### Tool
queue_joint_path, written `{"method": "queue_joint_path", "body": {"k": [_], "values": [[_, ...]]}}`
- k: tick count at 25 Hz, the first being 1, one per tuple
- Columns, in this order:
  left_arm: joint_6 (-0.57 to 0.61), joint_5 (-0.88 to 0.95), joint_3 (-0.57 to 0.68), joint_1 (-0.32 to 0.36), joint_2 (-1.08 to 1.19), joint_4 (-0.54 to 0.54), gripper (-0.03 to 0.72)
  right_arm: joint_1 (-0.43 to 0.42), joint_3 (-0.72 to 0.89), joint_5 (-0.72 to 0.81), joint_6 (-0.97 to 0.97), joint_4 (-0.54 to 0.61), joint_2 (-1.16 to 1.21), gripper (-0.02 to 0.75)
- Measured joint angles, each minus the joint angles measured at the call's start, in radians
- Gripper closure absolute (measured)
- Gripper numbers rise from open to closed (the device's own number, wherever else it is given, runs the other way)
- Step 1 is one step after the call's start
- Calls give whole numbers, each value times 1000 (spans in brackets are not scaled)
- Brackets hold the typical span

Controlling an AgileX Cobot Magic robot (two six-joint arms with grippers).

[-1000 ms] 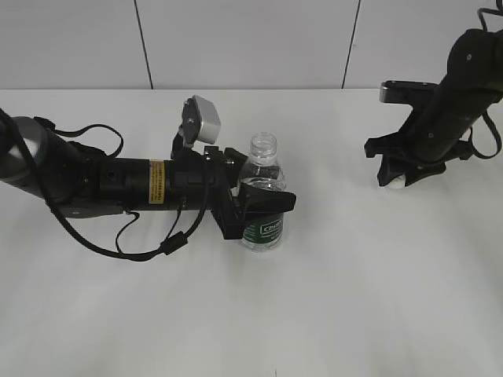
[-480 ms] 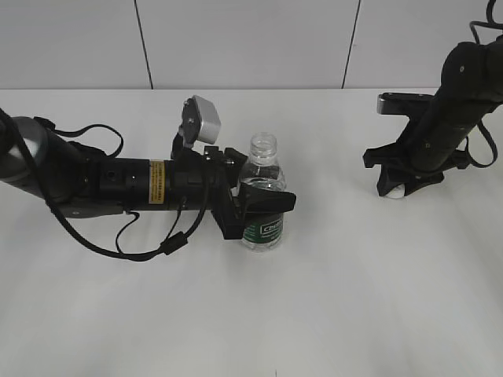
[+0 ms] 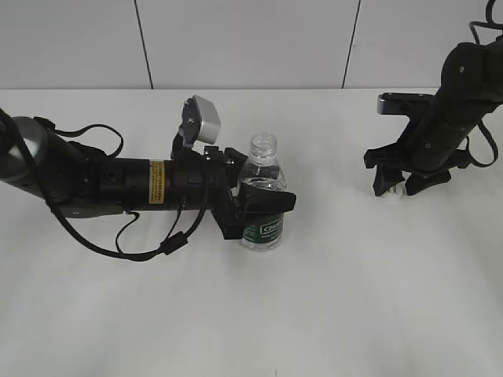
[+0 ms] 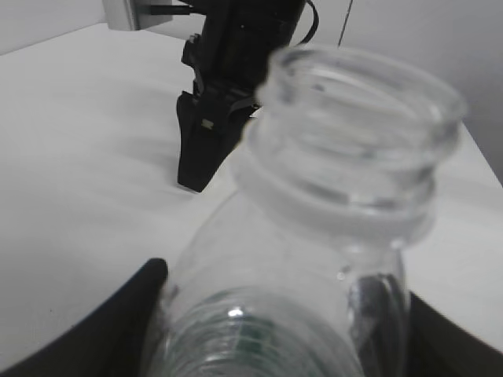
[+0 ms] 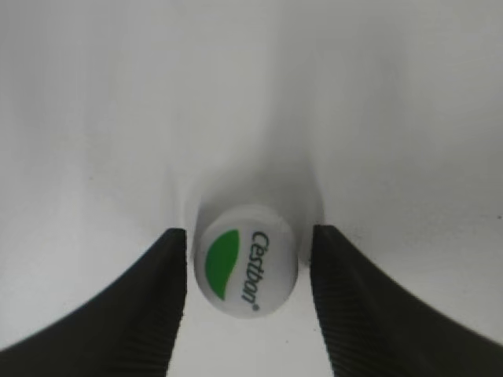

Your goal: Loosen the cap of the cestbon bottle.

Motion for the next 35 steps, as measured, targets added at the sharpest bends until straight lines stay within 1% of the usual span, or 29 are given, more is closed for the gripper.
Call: {"method": "queue_joint_path", "body": {"k": [2, 4, 6, 16, 27, 35], "values": [[0, 0, 0, 0, 0, 0, 255, 2, 0, 0, 0, -3, 0, 251], [0, 0, 0, 0, 0, 0, 255, 3, -1, 2, 0, -4, 0, 216], [0, 1, 0, 0, 0, 0, 255, 3, -8, 8, 0, -4, -1, 202], [-1, 15, 0, 0, 0, -1, 255, 4, -20, 40, -1, -5, -192, 195], [-3, 28, 0, 0, -2, -2, 255, 4, -21, 80, -2, -8, -336, 195], [11, -13, 0, -1, 20, -63, 256, 4, -22, 82, -3, -8, -347, 195]]}}
